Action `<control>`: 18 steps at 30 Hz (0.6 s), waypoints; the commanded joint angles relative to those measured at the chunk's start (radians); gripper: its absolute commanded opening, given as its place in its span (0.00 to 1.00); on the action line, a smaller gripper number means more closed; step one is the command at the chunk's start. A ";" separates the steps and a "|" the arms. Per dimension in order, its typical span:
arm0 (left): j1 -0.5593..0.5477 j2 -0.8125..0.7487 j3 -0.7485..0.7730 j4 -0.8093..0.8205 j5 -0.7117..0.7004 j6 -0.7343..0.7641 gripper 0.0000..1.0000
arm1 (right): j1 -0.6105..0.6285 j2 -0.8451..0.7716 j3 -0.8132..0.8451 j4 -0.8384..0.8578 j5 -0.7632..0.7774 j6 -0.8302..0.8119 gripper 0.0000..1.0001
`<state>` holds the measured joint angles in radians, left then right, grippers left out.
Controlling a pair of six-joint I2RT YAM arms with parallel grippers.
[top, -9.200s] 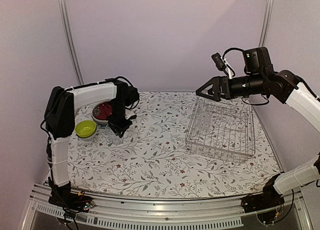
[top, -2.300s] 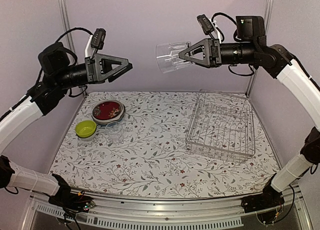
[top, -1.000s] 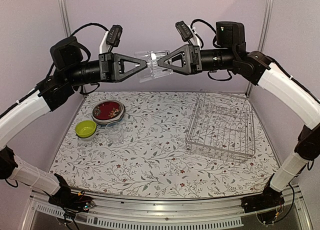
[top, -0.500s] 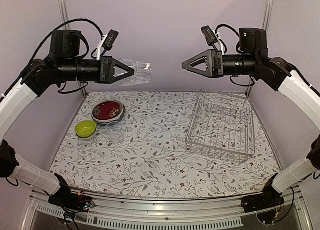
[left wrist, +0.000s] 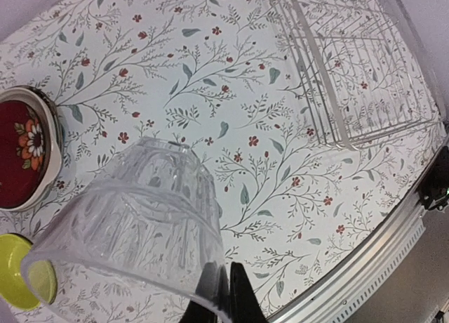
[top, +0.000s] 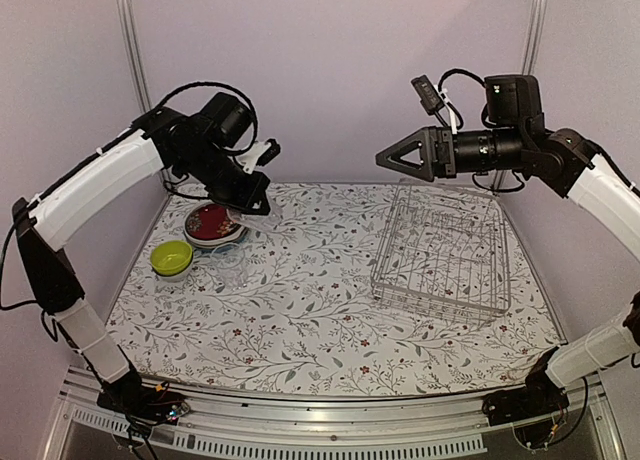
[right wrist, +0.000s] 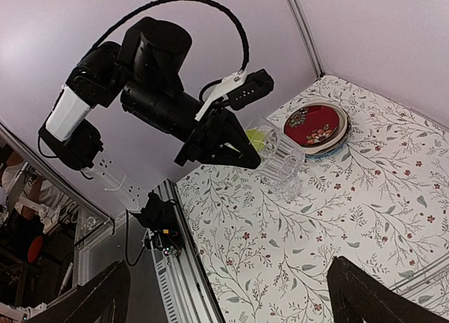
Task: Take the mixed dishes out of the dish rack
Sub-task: Place the cup at the center of the board.
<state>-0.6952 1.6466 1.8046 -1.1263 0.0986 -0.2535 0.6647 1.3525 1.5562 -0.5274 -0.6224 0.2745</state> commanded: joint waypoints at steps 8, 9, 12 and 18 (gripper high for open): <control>0.003 0.163 0.007 -0.110 -0.095 0.059 0.00 | -0.014 -0.065 -0.063 -0.048 0.056 -0.050 0.99; 0.002 0.179 0.011 -0.110 -0.095 0.058 0.00 | -0.013 -0.063 -0.065 -0.048 0.056 -0.049 0.99; 0.000 0.227 0.028 -0.107 -0.129 0.063 0.00 | -0.013 -0.060 -0.068 -0.051 0.057 -0.053 0.99; -0.010 0.321 0.075 -0.127 -0.163 0.087 0.00 | -0.016 -0.060 -0.078 -0.063 0.071 -0.065 0.99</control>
<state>-0.6983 1.9266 1.8294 -1.2289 -0.0231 -0.1944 0.6575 1.3003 1.4925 -0.5694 -0.5743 0.2310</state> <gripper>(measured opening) 0.035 0.988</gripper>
